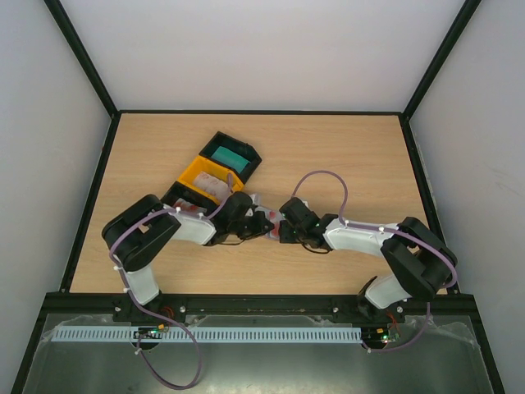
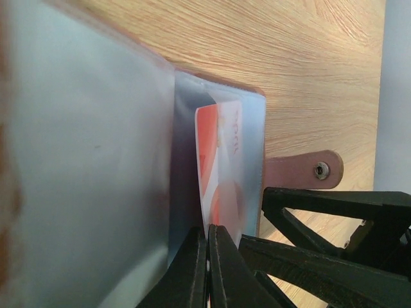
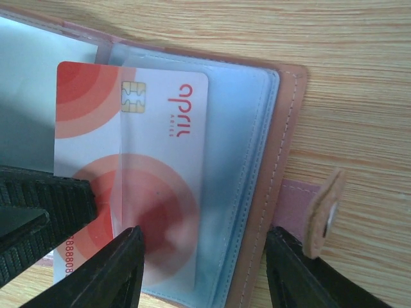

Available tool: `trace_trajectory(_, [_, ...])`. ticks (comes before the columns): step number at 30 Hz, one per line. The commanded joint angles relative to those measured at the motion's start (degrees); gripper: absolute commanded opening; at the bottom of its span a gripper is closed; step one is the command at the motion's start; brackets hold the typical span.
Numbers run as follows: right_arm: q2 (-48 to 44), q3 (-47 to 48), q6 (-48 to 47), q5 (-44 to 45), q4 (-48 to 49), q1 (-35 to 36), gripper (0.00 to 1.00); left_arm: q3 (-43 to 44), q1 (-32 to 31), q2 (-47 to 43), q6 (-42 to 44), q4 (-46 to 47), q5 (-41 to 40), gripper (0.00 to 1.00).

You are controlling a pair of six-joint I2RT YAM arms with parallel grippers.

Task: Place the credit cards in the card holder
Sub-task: Insert the credit card into the card holder.

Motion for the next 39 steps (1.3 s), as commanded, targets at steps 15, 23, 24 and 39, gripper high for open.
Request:
trace_trajectory(15, [2.43,1.57,-4.84,-1.78,1.56,-1.34,0.52,5.99,-0.43,6.07,11.05,-13.18,5.05,0.06])
trace_trajectory(23, [-1.19,0.71,-3.75,3.22,-0.91,-1.75,0.52,6.02,-2.38,0.07,13.52,-15.78,1.00,0.22])
trace_trajectory(24, [-2.09,0.57,-3.73,3.70,-1.34,-1.78,0.52,6.55,-2.83,-0.69,14.06,-16.68,0.36,0.26])
trace_trajectory(39, [-6.79,3.06,2.18,6.87,-7.31,-1.80,0.52,5.46,-3.87,-7.93,15.09,-22.89,-3.86,0.63])
